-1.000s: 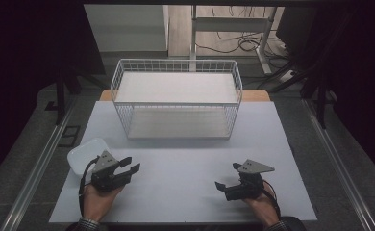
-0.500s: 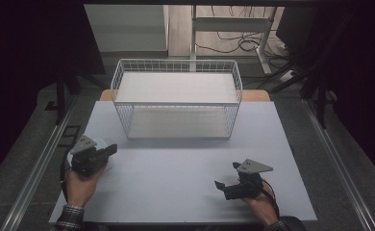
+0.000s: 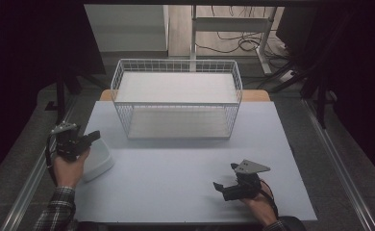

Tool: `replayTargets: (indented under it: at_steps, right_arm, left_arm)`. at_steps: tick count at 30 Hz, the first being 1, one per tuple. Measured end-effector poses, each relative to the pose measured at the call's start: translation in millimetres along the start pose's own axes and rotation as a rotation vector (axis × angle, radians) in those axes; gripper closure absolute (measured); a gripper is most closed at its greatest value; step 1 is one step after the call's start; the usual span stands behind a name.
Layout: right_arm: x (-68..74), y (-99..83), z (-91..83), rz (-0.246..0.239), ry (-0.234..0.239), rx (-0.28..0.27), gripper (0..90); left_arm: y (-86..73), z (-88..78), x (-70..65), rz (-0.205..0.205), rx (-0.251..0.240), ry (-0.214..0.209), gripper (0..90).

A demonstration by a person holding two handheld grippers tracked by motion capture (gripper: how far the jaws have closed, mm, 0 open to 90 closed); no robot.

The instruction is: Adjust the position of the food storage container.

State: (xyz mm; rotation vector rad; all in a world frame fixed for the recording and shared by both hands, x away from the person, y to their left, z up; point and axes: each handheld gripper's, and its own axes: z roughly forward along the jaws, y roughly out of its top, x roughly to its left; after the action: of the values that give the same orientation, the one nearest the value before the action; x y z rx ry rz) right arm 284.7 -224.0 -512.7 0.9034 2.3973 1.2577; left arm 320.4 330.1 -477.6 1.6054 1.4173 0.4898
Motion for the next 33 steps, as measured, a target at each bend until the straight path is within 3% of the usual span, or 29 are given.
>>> replayTargets:
  at_steps: [2,6,9,12,14,15,16,18,23,28,30,33]
  right_arm:
    - [0.6,0.1,0.5,-0.004,0.002,0.003,2.2]
    - [1.0,0.0,0.8,-0.008,0.005,0.007,2.3]
    - [1.2,-0.1,0.9,-0.012,0.005,0.011,2.5]
    - [1.3,-0.3,1.2,-0.011,0.007,0.014,2.6]
    - [1.7,-0.4,1.5,-0.013,0.007,0.014,2.6]
    - [2.0,-0.3,1.4,-0.014,0.007,0.014,2.6]
    - [2.0,-0.3,1.2,-0.016,0.006,0.015,2.7]
    - [1.9,-0.2,1.0,-0.017,0.005,0.015,2.7]
    - [1.9,-0.3,1.0,-0.017,0.005,0.016,2.7]
    - [2.1,-0.3,1.1,-0.019,0.004,0.017,2.7]
    - [2.1,-0.3,0.9,-0.018,0.003,0.015,2.7]
    - [1.8,-0.2,0.7,-0.018,0.003,0.013,2.7]
  left_arm:
    - [4.1,1.6,11.1,-0.008,-0.007,0.045,90.0]
    - [5.0,8.7,21.2,-0.028,0.024,0.077,90.0]
    - [5.9,19.0,26.8,-0.031,0.091,0.12,90.0]
    - [8.3,21.0,26.5,-0.029,0.104,0.138,90.0]
    - [9.5,25.4,26.6,-0.021,0.139,0.162,90.0]
    - [10.1,29.6,26.5,-0.01,0.189,0.171,90.0]
    - [10.5,31.1,25.3,-0.005,0.201,0.173,90.0]
    - [10.7,32.9,22.8,0.006,0.232,0.163,90.0]
    - [11.3,32.8,18.1,0.007,0.245,0.144,90.0]
    - [8.1,35.3,-1.4,0.032,0.27,0.068,90.0]
    - [5.7,35.3,-9.3,0.052,0.27,0.042,90.0]
    - [6.8,22.7,-12.2,0.079,0.218,0.065,90.0]
